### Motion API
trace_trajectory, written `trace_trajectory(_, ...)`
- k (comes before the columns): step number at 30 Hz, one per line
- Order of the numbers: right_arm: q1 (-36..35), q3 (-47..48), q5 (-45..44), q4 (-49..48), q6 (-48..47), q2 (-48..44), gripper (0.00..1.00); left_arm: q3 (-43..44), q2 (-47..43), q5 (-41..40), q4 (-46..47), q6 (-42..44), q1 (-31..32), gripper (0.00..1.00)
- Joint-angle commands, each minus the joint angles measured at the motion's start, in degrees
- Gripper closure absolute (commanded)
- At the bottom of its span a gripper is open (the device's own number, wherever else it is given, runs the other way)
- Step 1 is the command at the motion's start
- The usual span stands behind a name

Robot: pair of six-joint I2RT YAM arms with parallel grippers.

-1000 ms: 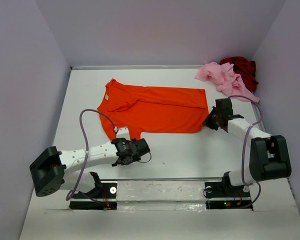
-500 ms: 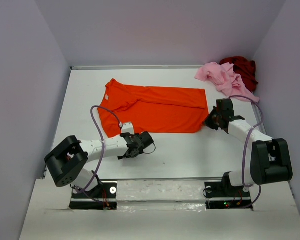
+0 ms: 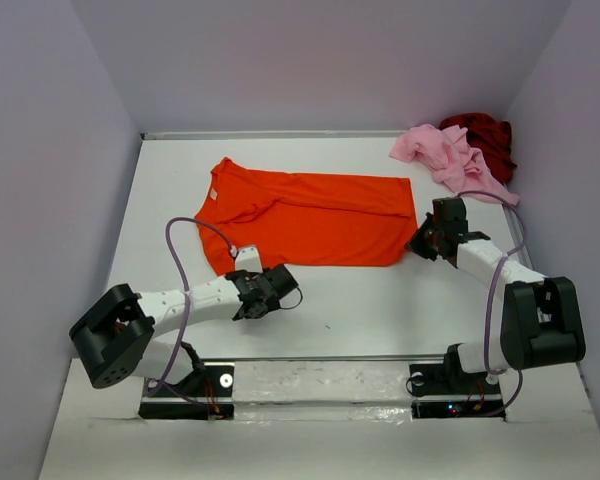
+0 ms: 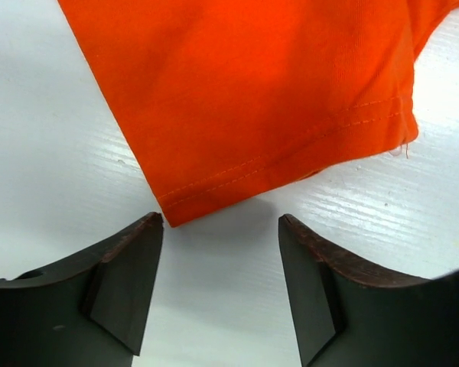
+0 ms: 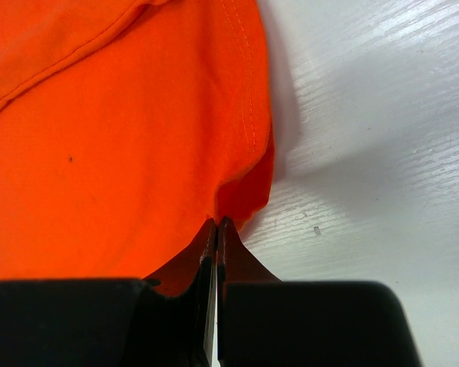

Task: Fold and stack the t-shirts
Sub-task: Fold the tshirt

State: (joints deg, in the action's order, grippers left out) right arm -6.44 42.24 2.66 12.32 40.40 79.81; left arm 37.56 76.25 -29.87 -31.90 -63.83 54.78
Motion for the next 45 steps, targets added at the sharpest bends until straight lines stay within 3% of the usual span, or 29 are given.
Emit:
trace_trajectory(1,-0.24,-0.40,-0.02,-2.12,-0.76,-1.15,1.00,1.98,-1.28,-0.37,-4.39,0.12,1.55,0.27)
trace_trajectory(10,-0.24,-0.58,-0.11,-1.94,-0.68,-2.56,1.00,5.15,7.77,-1.42,-7.30,1.78,1.82,0.26)
trace_trajectory(21,-0.24,-1.02,1.03,-2.82,-0.68,-2.64,1.00,6.12,8.92,-3.97,-10.02,1.61,0.76,0.31)
trace_trajectory(33,-0.24,-1.37,1.39,-2.82,-0.68,-3.96,1.00,6.82,12.87,-5.02,-10.64,1.87,0.85,0.58)
trace_trajectory(35,-0.24,-1.46,1.56,-2.82,-0.68,-3.96,1.00,7.17,13.66,-5.03,-10.99,1.87,0.85,0.76)
trace_trajectory(39,-0.24,-1.55,1.65,-2.82,-0.68,-4.66,1.00,7.53,15.16,-5.11,-11.08,2.04,1.03,0.81)
trace_trajectory(40,-0.24,-1.55,1.56,-2.82,-0.76,-4.66,1.00,7.53,15.42,-5.20,-11.17,1.87,1.03,1.00)
trace_trajectory(45,-0.24,-1.90,1.83,-3.17,-0.68,-4.58,1.00,7.00,13.76,-5.38,-10.64,1.87,1.11,1.00)
